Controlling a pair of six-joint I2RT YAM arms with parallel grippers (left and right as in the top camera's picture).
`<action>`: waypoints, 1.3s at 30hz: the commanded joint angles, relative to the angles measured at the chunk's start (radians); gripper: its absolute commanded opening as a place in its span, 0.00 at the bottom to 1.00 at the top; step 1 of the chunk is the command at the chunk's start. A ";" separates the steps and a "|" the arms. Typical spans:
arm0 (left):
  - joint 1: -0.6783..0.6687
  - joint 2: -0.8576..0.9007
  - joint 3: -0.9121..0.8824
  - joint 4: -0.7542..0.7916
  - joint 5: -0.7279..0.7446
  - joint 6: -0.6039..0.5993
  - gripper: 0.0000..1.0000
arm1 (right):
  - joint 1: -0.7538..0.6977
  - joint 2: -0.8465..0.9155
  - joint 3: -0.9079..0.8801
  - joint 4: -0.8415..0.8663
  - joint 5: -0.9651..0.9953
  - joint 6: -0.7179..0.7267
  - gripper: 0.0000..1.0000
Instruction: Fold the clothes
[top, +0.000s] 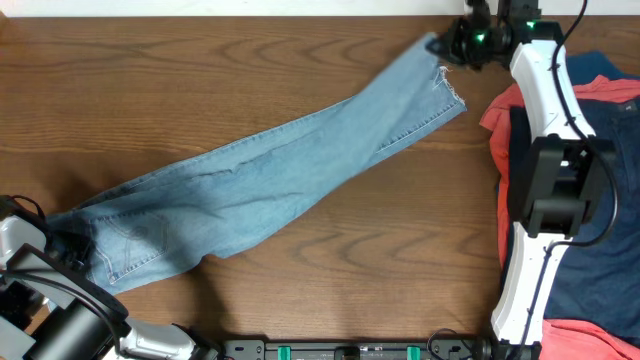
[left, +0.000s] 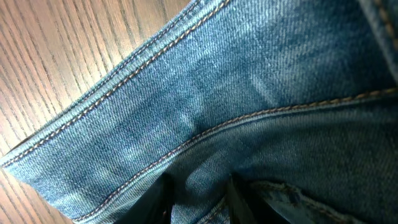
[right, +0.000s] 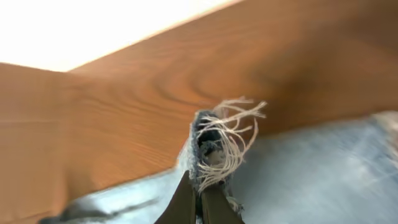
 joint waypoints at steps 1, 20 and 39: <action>-0.001 0.024 -0.003 0.008 -0.004 -0.010 0.31 | 0.032 -0.025 0.021 0.113 -0.172 0.103 0.01; -0.001 0.024 -0.003 0.016 -0.004 -0.009 0.32 | 0.079 -0.058 0.021 -0.099 0.312 -0.018 0.01; -0.002 0.024 -0.003 0.031 -0.003 -0.009 0.32 | 0.138 -0.055 0.180 -0.547 0.363 0.099 0.01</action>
